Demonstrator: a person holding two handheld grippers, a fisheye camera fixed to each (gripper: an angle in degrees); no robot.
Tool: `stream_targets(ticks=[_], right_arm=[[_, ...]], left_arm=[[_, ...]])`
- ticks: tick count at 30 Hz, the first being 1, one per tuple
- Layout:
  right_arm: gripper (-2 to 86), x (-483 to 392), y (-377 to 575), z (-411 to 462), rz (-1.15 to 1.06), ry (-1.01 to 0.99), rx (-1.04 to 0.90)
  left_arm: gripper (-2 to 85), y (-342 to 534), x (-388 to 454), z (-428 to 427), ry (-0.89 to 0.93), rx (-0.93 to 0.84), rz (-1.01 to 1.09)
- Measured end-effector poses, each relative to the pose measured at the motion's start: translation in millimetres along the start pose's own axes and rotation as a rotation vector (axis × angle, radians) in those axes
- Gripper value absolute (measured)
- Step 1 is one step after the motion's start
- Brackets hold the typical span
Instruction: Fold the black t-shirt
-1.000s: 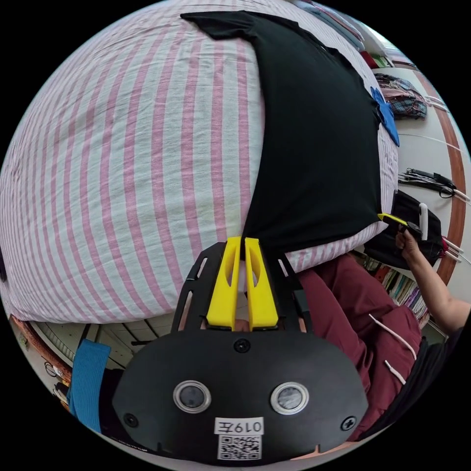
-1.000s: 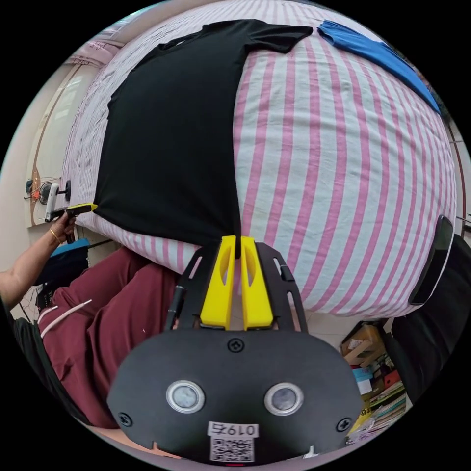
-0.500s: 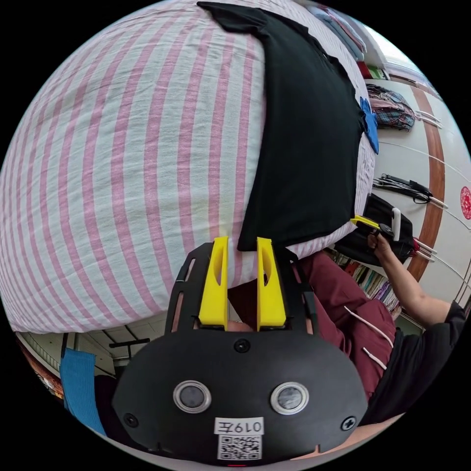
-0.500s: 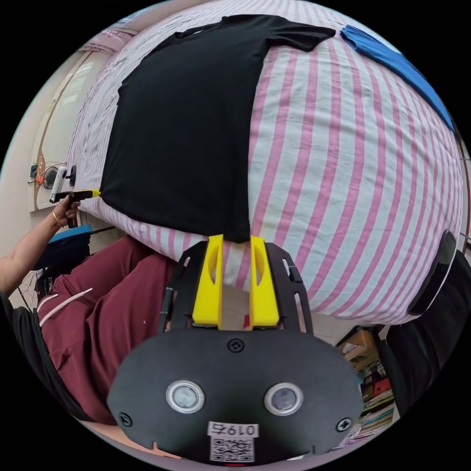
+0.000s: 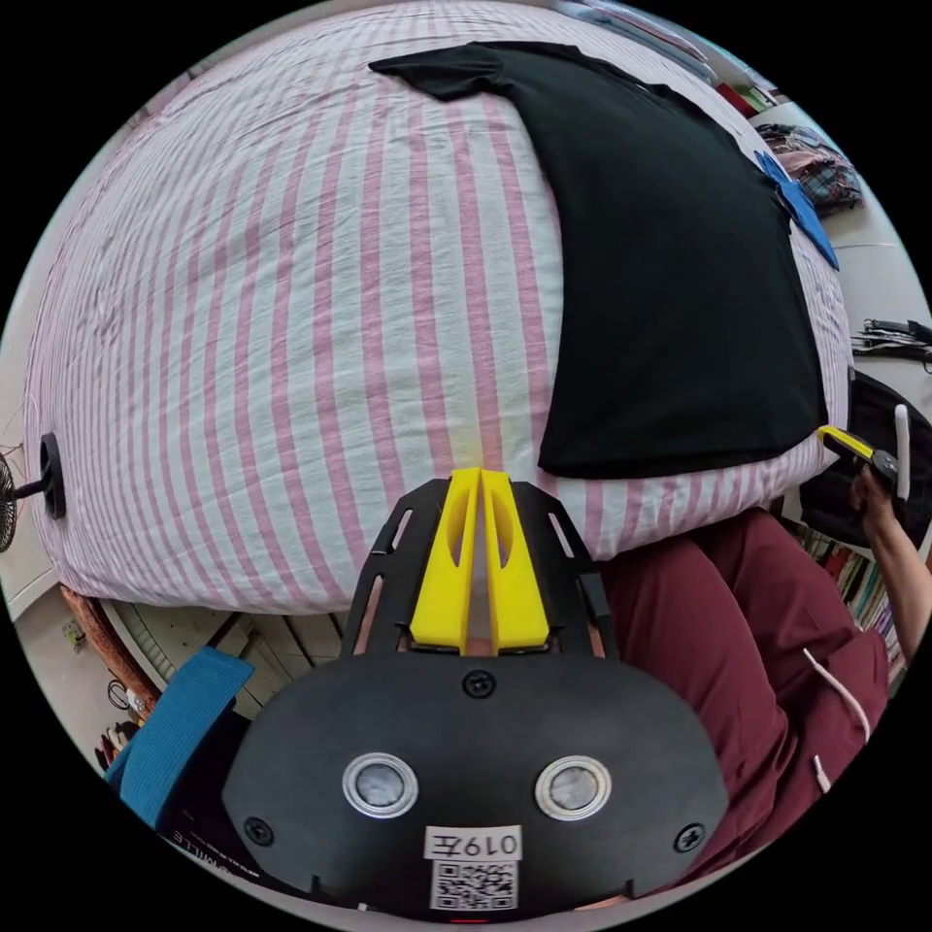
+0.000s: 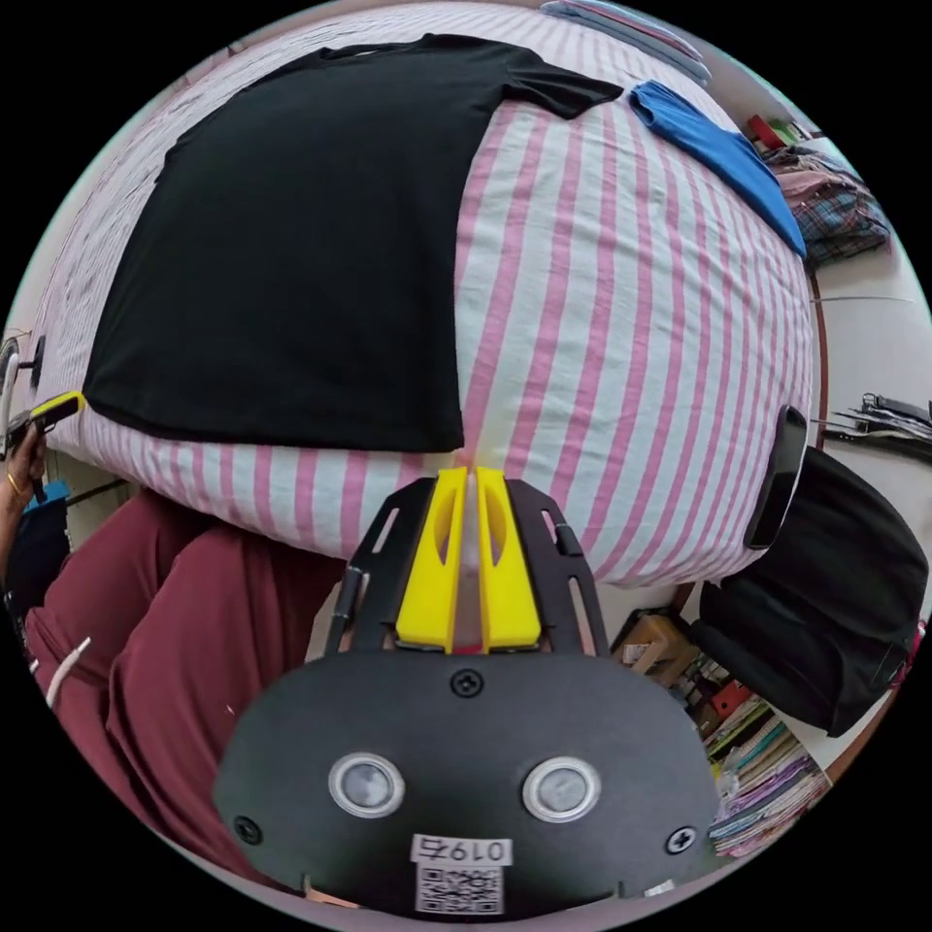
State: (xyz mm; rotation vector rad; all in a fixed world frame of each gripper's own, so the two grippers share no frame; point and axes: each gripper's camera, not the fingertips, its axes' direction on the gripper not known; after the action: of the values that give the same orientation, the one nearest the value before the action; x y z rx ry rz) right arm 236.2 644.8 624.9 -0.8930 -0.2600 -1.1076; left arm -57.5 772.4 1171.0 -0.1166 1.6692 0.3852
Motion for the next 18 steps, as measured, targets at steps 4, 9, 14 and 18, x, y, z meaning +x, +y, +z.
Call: stream_targets(ticks=[4, 9, 14, 18], right_arm=[[0.3, 4.9, 22.8, -1.2, 0.135, -0.062, 0.036], [0.0, 11.0, 41.5, -3.0, 0.175, -0.122, 0.027], [0.1, 9.2, 60.9, -8.5, 0.213, -0.108, 0.027], [0.0, 9.0, 80.5, -16.3, 0.256, -0.093, 0.042]], left_arm=[[0.9, 3.2, 5.9, 16.9, 0.016, 0.038, -0.067], [1.1, -3.1, 14.2, 34.2, 0.02, 0.038, 0.011], [1.0, -10.3, 12.2, 53.7, 0.083, 0.022, 0.009], [0.9, -10.4, 11.6, 64.5, 0.13, 0.031, 0.038]])
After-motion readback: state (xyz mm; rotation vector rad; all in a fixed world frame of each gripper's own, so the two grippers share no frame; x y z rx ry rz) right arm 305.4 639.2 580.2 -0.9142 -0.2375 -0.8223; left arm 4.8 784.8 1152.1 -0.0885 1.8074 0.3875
